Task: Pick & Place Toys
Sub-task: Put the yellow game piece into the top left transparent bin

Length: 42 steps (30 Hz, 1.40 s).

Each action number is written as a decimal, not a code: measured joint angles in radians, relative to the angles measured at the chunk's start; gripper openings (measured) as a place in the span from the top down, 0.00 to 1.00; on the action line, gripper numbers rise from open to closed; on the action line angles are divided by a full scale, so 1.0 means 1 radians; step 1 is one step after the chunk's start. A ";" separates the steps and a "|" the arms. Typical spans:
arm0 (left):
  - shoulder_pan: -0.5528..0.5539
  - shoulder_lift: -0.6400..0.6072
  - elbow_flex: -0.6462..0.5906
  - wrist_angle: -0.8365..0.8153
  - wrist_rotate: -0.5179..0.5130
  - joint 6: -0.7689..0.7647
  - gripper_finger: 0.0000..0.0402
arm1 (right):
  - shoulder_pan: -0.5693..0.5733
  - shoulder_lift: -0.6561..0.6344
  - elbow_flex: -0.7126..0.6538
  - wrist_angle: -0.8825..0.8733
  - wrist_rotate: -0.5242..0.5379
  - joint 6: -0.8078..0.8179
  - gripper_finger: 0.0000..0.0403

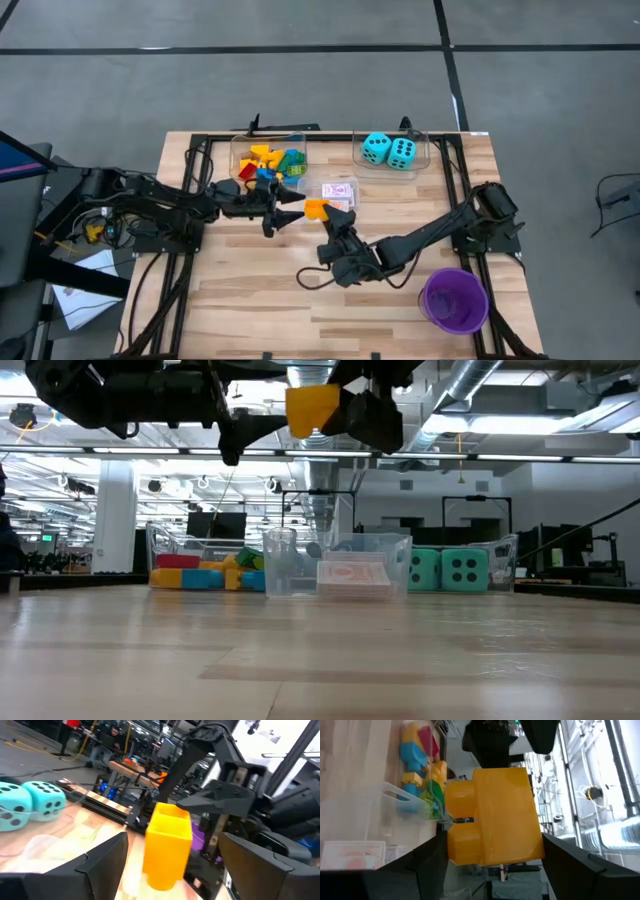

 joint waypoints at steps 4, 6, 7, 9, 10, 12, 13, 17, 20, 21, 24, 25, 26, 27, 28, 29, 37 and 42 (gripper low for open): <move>-0.001 0.029 0.019 -0.003 0.009 0.000 0.23 | -0.023 0.000 0.000 0.023 -0.064 0.000 0.33; -0.001 0.058 0.035 -0.004 0.008 0.000 0.23 | -0.035 0.000 0.000 0.037 -0.090 -0.007 0.33; -0.003 0.073 0.041 -0.004 0.008 0.000 0.23 | -0.039 0.000 0.000 0.045 -0.095 -0.013 0.33; -0.004 0.102 0.053 -0.006 0.007 0.000 0.23 | -0.045 0.000 0.000 0.050 -0.095 -0.015 0.33; -0.004 0.115 0.062 -0.006 0.007 0.001 0.23 | -0.047 0.000 0.000 0.053 -0.096 -0.015 0.33; -0.003 0.130 0.071 -0.006 0.005 0.002 0.23 | -0.045 0.000 0.000 0.052 -0.096 -0.015 0.33; 0.001 0.134 0.077 -0.005 0.005 0.002 0.23 | -0.043 0.000 0.000 0.052 -0.096 -0.016 0.33; 0.004 0.119 0.079 -0.003 0.006 0.009 0.26 | -0.036 0.000 0.000 0.048 -0.096 -0.023 0.33; -0.002 0.109 0.079 -0.003 0.043 0.024 0.32 | -0.035 0.000 0.000 0.049 -0.096 -0.024 0.33; -0.004 0.109 0.079 -0.003 0.048 0.029 0.34 | -0.035 0.000 0.000 0.050 -0.097 -0.024 0.33; -0.004 0.110 0.079 -0.012 0.062 0.028 0.41 | -0.034 0.000 0.000 0.052 -0.098 -0.026 0.33; -0.003 0.109 0.079 -0.020 0.062 0.028 0.43 | -0.034 0.000 0.000 0.051 -0.099 -0.026 0.33; -0.003 0.109 0.079 -0.032 0.061 0.028 0.45 | -0.035 0.000 0.000 0.051 -0.100 -0.026 0.33; -0.003 0.109 0.079 -0.046 0.062 0.029 0.47 | -0.035 0.000 0.000 0.051 -0.100 -0.026 0.33; -0.004 0.109 0.079 -0.058 0.062 0.029 0.48 | -0.035 0.000 0.000 0.052 -0.100 -0.026 0.33; -0.004 0.109 0.079 -0.061 0.063 0.029 0.50 | -0.035 0.000 0.000 0.052 -0.100 -0.026 0.33; 0.010 0.109 0.078 -0.061 0.082 0.040 0.68 | -0.035 0.000 0.000 0.054 -0.098 -0.021 0.33; 0.013 0.110 0.078 -0.060 0.089 0.039 0.69 | -0.035 0.000 0.000 0.054 -0.099 -0.019 0.31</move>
